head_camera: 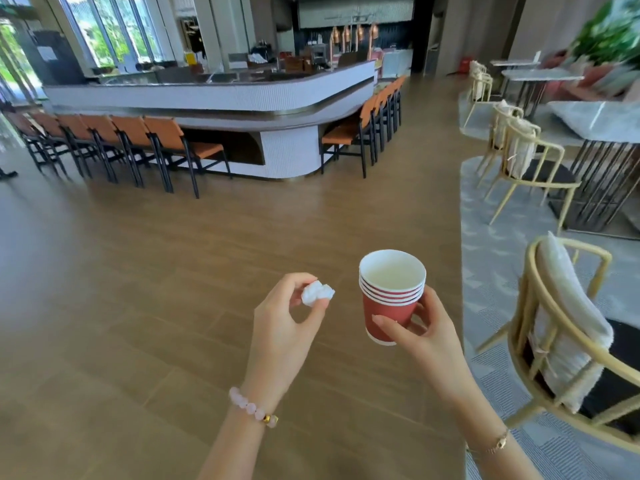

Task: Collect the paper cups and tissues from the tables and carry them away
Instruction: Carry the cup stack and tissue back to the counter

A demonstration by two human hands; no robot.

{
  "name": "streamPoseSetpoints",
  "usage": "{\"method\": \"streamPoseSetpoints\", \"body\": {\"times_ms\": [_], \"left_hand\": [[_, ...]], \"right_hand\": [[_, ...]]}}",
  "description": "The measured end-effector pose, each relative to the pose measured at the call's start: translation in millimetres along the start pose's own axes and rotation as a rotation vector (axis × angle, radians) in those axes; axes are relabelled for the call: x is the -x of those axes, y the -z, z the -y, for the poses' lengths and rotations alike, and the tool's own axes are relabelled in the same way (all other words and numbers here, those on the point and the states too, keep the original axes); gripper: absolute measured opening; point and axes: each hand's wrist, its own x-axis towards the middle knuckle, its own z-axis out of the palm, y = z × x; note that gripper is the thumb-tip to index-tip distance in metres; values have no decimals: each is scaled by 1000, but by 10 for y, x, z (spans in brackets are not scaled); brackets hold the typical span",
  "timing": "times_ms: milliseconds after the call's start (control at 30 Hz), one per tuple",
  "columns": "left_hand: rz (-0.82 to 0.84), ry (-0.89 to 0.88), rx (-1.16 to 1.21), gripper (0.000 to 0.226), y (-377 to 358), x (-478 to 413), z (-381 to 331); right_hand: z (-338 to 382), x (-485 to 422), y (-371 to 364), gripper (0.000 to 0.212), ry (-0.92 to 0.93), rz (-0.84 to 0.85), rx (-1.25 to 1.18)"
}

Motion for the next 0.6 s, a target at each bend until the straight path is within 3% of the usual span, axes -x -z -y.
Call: {"method": "streamPoseSetpoints", "body": {"times_ms": [600], "left_hand": [[144, -120, 86, 14, -1945, -2912, 568]], "right_hand": [[-559, -2964, 932, 61, -5, -226, 73]]}}
